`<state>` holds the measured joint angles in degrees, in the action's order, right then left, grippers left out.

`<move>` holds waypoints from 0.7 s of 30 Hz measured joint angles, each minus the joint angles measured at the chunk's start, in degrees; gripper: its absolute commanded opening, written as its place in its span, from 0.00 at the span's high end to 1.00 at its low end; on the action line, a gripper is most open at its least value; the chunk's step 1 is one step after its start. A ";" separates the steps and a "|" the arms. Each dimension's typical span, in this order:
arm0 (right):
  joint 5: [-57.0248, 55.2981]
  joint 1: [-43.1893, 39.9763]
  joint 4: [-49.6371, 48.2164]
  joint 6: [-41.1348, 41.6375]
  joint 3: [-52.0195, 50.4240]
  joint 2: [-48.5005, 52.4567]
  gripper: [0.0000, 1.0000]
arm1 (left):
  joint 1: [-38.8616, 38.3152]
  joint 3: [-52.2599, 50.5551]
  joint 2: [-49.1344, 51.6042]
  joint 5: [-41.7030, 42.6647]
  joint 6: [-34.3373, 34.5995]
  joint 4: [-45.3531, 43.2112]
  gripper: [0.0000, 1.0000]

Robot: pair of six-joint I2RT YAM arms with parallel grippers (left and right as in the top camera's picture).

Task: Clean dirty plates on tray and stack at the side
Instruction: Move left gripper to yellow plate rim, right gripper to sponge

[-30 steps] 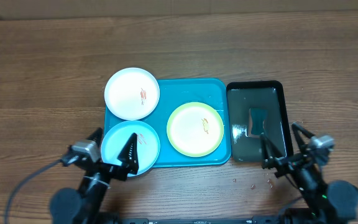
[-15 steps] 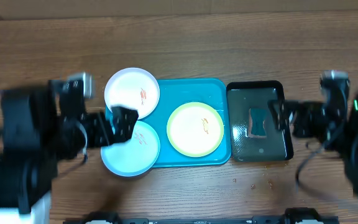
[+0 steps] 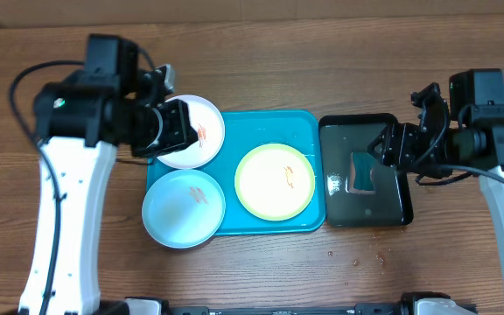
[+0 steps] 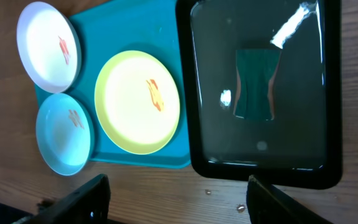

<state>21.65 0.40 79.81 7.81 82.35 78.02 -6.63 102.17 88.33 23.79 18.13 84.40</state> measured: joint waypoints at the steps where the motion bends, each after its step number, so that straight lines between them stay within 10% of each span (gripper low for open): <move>1: 0.02 0.00 0.24 -0.11 0.00 0.35 0.23 | -0.50 0.00 0.87 -0.28 0.09 -0.35 0.74; 21: -8.09 0.00 1.95 -0.39 -6.27 3.10 0.20 | -17.16 -0.13 8.98 -22.21 11.89 5.77 0.64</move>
<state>13.56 0.40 81.76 7.42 76.07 81.12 -23.79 102.04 97.32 1.58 30.02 90.17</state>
